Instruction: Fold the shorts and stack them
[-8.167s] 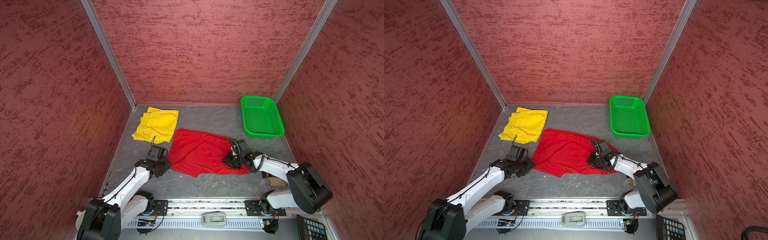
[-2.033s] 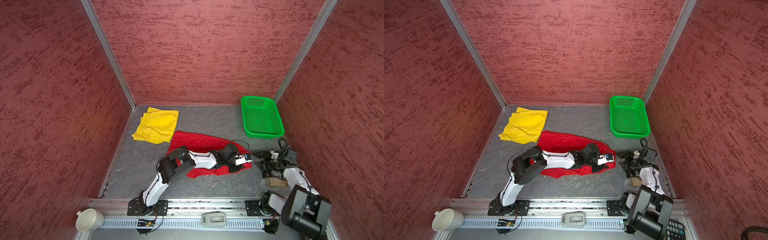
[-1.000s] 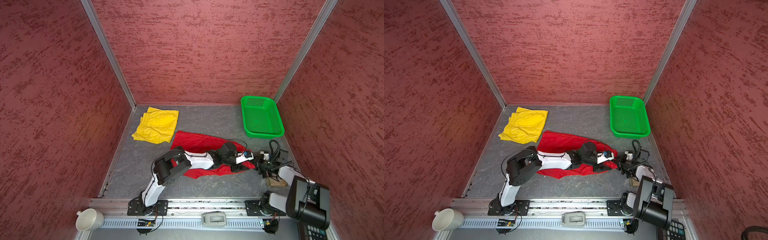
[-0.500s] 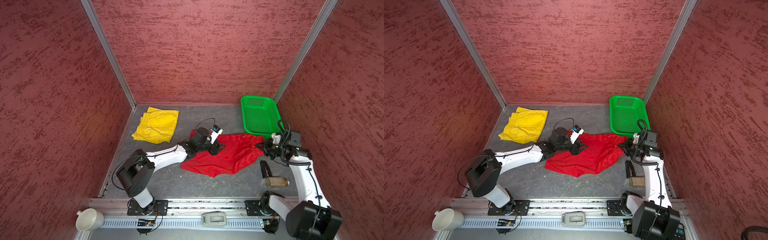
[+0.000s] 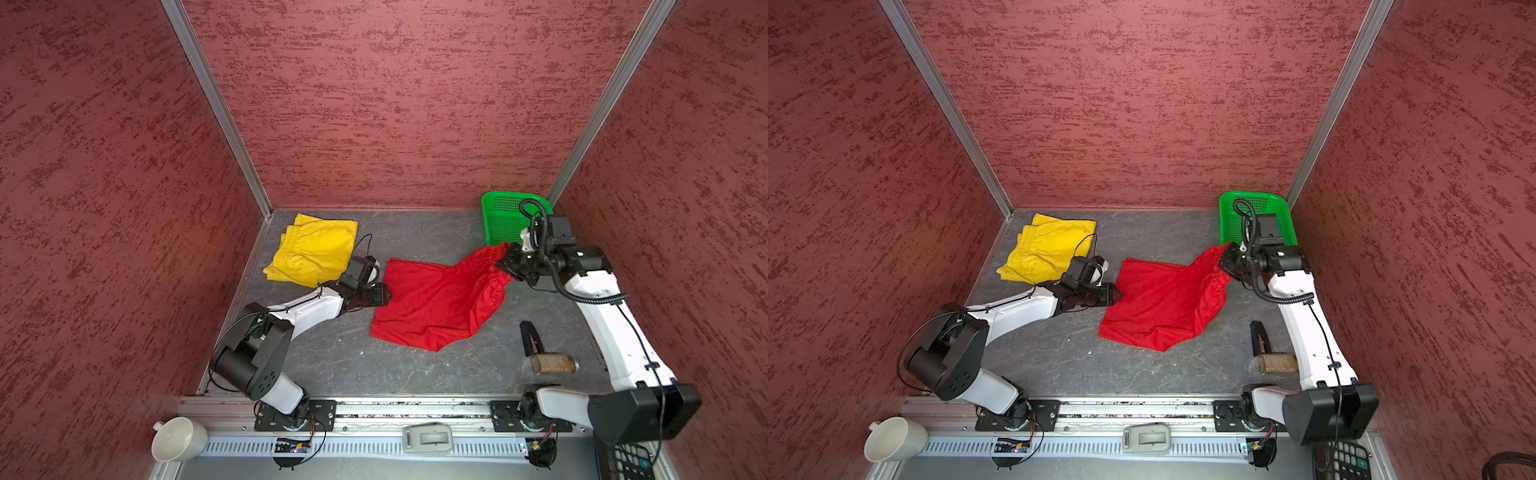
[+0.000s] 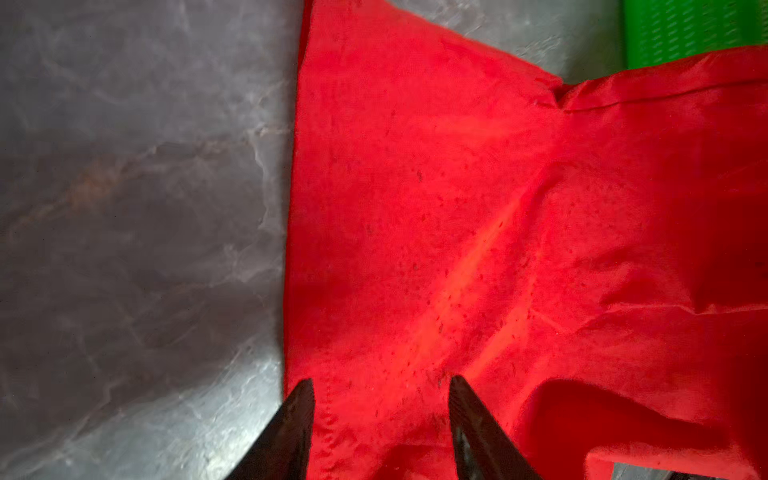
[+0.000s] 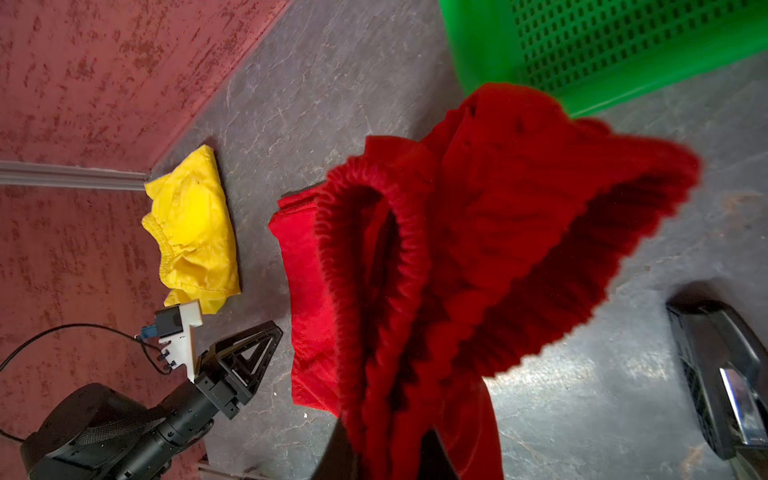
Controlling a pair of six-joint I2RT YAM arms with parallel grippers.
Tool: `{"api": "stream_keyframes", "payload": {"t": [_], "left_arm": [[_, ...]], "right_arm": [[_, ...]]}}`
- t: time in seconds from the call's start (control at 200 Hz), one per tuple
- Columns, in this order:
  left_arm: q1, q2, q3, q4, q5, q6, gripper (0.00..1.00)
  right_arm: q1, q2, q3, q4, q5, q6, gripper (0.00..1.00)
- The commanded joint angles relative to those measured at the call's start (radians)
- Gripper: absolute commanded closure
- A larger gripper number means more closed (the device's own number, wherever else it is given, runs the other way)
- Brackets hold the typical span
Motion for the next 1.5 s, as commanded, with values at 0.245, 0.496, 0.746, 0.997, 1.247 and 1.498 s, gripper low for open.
{"api": "stream_keyframes", "payload": {"t": [0.245, 0.496, 0.746, 0.997, 1.247, 1.498], "left_arm": [[0.002, 0.058, -0.077, 0.051, -0.024, -0.027, 0.68], [0.005, 0.071, -0.089, 0.077, -0.03, -0.028, 0.7], [0.041, -0.022, -0.094, 0.029, -0.019, -0.06, 0.57], [0.178, -0.29, -0.138, -0.122, 0.001, -0.113, 0.41], [0.252, -0.434, -0.153, -0.141, 0.098, -0.118, 0.35], [0.234, -0.296, -0.127, -0.112, 0.175, -0.135, 0.29]], "right_arm": [[0.352, 0.286, 0.26, -0.032, 0.253, 0.127, 1.0], [0.531, 0.489, 0.381, 0.059, 0.228, 0.194, 1.0], [0.611, 0.64, 0.381, 0.232, 0.151, 0.246, 0.83], [0.616, 0.693, 0.364, 0.415, 0.051, 0.262, 0.42], [0.573, 0.511, 0.114, 0.643, -0.01, 0.289, 0.43], [0.479, 0.295, -0.366, 0.886, -0.047, 0.358, 0.58]]}}
